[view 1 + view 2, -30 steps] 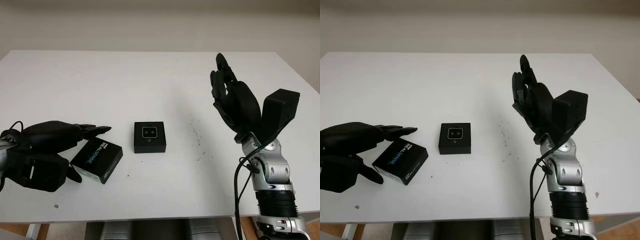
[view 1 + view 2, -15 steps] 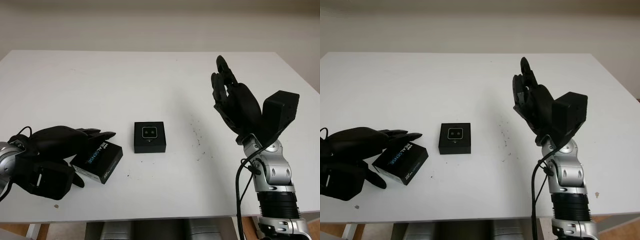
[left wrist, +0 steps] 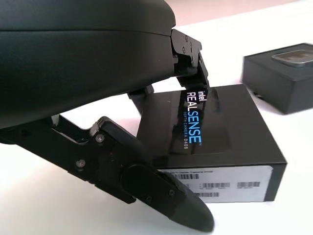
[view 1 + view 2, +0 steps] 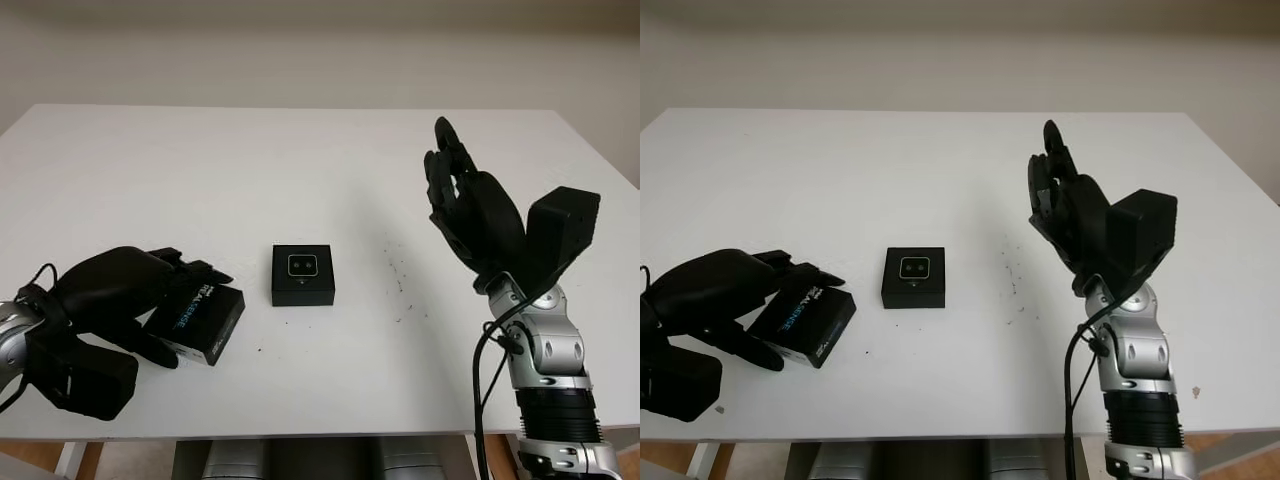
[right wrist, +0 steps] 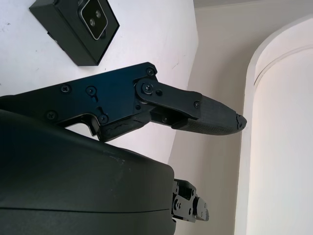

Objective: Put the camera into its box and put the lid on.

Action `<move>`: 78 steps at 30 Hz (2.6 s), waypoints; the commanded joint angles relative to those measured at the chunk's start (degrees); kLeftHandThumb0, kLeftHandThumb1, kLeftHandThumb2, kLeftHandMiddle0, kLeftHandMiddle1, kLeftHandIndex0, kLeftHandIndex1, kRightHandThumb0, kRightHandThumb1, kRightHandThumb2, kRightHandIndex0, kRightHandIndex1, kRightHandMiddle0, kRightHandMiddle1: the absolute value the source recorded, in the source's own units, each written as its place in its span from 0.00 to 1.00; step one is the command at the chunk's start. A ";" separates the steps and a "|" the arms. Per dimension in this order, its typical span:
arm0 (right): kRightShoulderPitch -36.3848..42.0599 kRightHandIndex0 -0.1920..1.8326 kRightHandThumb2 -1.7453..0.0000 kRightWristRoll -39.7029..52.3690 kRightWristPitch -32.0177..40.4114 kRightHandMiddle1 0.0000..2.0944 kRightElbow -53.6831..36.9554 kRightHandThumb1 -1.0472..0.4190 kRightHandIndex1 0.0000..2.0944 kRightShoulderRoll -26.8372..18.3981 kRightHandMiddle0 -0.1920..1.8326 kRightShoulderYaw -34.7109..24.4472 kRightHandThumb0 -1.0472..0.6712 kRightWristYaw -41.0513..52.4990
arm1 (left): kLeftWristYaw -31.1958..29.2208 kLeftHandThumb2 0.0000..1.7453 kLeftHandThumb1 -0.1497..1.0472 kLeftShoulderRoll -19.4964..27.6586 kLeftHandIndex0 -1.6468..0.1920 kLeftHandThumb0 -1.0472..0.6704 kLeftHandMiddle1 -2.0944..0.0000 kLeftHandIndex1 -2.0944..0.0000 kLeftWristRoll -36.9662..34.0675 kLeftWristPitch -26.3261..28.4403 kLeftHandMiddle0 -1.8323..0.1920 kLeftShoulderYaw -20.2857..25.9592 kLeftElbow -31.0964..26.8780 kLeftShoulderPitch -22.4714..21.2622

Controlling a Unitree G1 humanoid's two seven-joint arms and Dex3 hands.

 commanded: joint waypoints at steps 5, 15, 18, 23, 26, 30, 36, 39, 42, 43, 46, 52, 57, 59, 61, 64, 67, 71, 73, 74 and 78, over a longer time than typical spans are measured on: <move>0.03 0.00 0.62 0.34 -0.59 0.00 -1.34 0.00 0.00 -0.11 0.00 -0.34 0.21 -0.18 | -0.15 0.14 1.00 -1.13 0.85 0.43 0.15 0.26 0.41 1.70 0.86 -0.75 0.19 0.70; 0.90 0.00 0.63 0.56 -0.73 0.00 -1.67 0.00 0.00 0.26 0.00 0.00 0.22 -0.78 | -5.85 0.21 1.00 -4.88 0.85 0.42 0.22 0.29 -10.90 11.91 0.84 2.60 -4.78 2.13; 0.98 0.00 0.62 -0.20 -0.22 0.00 -1.69 0.00 0.00 0.10 0.00 0.63 0.21 -0.99 | -9.04 0.21 1.00 -6.62 0.86 0.42 0.16 0.20 -13.95 21.38 0.82 3.89 -10.10 1.56; 1.47 0.00 0.62 -0.22 0.34 0.00 -1.76 0.00 0.00 1.17 0.00 0.97 0.21 -1.56 | -13.40 0.20 1.00 -8.90 0.85 0.43 0.04 0.08 -16.30 36.99 0.79 4.98 -19.33 -1.48; 1.88 0.00 0.62 -0.38 -0.93 0.00 -1.06 0.00 0.00 2.06 0.00 1.25 0.21 -1.92 | -15.29 0.19 1.00 -9.52 0.85 0.44 0.01 0.03 -17.15 43.12 0.78 4.87 -22.83 -4.28; 2.36 0.00 0.61 -1.07 -2.49 0.00 -0.39 0.00 0.00 2.99 0.00 1.98 0.23 -2.35 | -17.40 0.16 1.00 -9.26 0.84 0.45 0.04 0.07 -16.58 47.59 0.77 3.53 -25.54 -8.01; 2.51 0.00 0.63 -1.76 -1.70 0.00 -0.74 0.00 0.00 3.51 0.00 2.84 0.22 -2.93 | -18.91 0.16 1.00 -8.73 0.82 0.45 0.01 0.05 -13.25 49.54 0.75 1.28 -27.16 -11.15; 2.40 0.00 0.63 -1.92 -1.89 0.00 -0.50 0.00 0.00 3.62 0.00 2.96 0.22 -3.03 | -19.37 0.16 1.00 -8.51 0.82 0.45 0.09 0.09 -11.75 48.43 0.74 0.22 -26.79 -12.54; 2.22 0.00 0.64 -1.85 -1.96 0.00 -0.24 0.00 0.00 3.96 0.00 2.93 0.21 -3.13 | -18.72 0.16 1.00 -9.24 0.81 0.46 0.11 0.11 -10.52 46.52 0.73 -0.84 -25.18 -13.79; 2.20 0.00 0.64 -1.86 -1.85 0.00 -0.23 0.00 0.00 3.96 0.00 2.93 0.21 -3.09 | -18.47 0.16 1.00 -9.64 0.81 0.46 0.08 0.09 -10.37 45.88 0.74 -1.12 -24.41 -14.17; 2.27 0.00 0.64 -1.93 -1.51 0.00 -0.68 0.00 0.00 3.96 0.00 3.00 0.21 -3.08 | -17.21 0.16 1.00 -10.10 0.82 0.46 0.03 0.07 -9.43 41.77 0.75 -2.16 -21.84 -15.02; 2.45 0.00 0.64 -2.06 -1.92 0.00 -0.95 0.00 0.00 3.96 0.00 2.91 0.21 -3.38 | -15.32 0.16 1.00 -10.94 0.86 0.46 0.02 0.08 -4.71 36.75 0.74 -5.45 -18.09 -16.80; 2.50 0.00 0.63 -1.98 -1.58 0.00 -1.28 0.00 0.00 3.93 0.00 2.91 0.21 -3.32 | -11.84 0.14 1.00 -13.96 0.82 0.45 0.07 0.18 -1.56 35.55 0.72 -6.88 -14.91 -17.60; 2.54 0.00 0.64 -1.79 -1.69 0.00 -1.15 0.00 0.00 4.08 0.00 2.80 0.21 -3.30 | -11.08 0.14 1.00 -15.02 0.80 0.46 0.09 0.21 -0.48 35.87 0.71 -7.32 -14.08 -17.92; 2.60 0.00 0.64 -1.98 -1.39 0.00 -1.32 0.00 0.00 4.04 0.00 2.89 0.20 -3.50 | -10.97 0.15 1.00 -16.00 0.81 0.46 0.08 0.23 0.59 36.55 0.72 -7.81 -13.55 -18.34; 2.67 0.00 0.64 -2.11 -1.38 0.00 -1.41 0.00 0.00 3.97 0.00 2.99 0.20 -3.53 | -11.04 0.15 1.00 -17.20 0.82 0.46 0.09 0.24 1.48 37.24 0.74 -8.15 -12.95 -18.76; 2.64 0.00 0.64 -2.06 -1.50 0.00 -1.23 0.00 0.00 4.10 0.00 2.99 0.20 -3.58 | -11.10 0.15 1.00 -18.47 0.82 0.46 0.10 0.23 1.77 38.27 0.75 -8.44 -12.20 -19.22; 2.67 0.00 0.66 -1.83 -1.33 0.00 -1.18 0.00 0.00 4.52 0.00 2.97 0.19 -3.87 | -10.83 0.15 1.00 -20.51 0.82 0.48 0.15 0.26 1.76 39.82 0.76 -8.46 -11.75 -19.52; 2.76 0.00 0.66 -1.88 -1.54 0.00 -1.11 0.00 0.00 4.64 0.00 2.97 0.20 -3.94 | -10.30 0.14 1.00 -21.26 0.81 0.48 0.19 0.29 1.80 40.11 0.75 -8.41 -11.71 -19.30; 2.80 0.00 0.66 -1.97 -1.70 0.00 -1.03 0.00 0.00 4.64 0.00 2.97 0.20 -3.95 | -10.39 0.14 1.00 -21.62 0.80 0.48 0.19 0.30 1.62 40.52 0.75 -8.34 -11.71 -19.19; 2.90 0.00 0.66 -1.96 -2.76 0.00 -0.34 0.00 0.00 4.66 0.00 2.78 0.20 -3.69 | -10.84 0.16 1.00 -22.73 0.81 0.48 0.19 0.31 -0.13 41.25 0.78 -8.06 -11.18 -18.65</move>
